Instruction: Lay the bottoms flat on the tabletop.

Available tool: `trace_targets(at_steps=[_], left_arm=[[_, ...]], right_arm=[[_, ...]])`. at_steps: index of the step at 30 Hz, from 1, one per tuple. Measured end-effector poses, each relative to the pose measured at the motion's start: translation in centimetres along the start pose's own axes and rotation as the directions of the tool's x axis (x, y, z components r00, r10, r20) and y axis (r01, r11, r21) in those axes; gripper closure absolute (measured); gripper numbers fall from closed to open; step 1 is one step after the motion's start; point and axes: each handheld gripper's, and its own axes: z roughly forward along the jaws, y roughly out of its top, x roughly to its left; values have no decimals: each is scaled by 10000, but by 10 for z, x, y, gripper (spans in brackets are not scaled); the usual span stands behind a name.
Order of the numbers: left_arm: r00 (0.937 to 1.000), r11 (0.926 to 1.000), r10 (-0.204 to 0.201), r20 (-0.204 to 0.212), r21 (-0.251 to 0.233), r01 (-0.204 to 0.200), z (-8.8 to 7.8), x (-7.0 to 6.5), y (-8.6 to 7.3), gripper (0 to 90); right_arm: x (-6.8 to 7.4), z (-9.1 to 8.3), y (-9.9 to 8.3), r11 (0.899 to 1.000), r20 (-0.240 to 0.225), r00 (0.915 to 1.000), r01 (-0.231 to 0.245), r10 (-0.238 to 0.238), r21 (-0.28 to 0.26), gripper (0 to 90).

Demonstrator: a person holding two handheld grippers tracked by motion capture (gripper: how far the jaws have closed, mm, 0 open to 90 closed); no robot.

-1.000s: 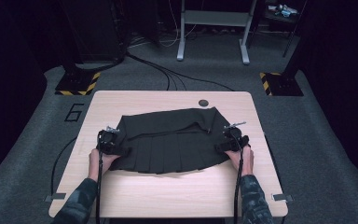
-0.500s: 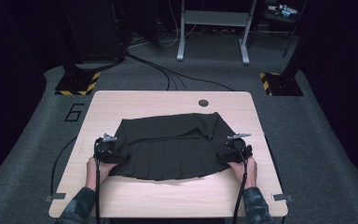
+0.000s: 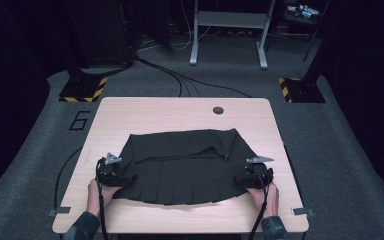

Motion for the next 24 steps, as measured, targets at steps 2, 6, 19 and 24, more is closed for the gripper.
trace_targets(at_steps=[2,6,19,24], left_arm=[[10000,9999,51,23,-120,-51,-2,0,-3,110],[9999,9998,108,90,-147,-107,-7,-1,-9,113],[9995,9998,-196,230,9,196,-24,2,-12,82],[9996,9985,-140,231,-533,152,-36,-2,7,80]], right_arm=[[2,-3,-5,9999,35,10000,28,-28,-115,56],[8,-10,-14,9999,19,10000,-80,80,-127,59],[10,-30,-22,10000,-552,9985,-55,56,29,78],[18,-41,9,9979,-546,9981,266,-298,-586,103]])
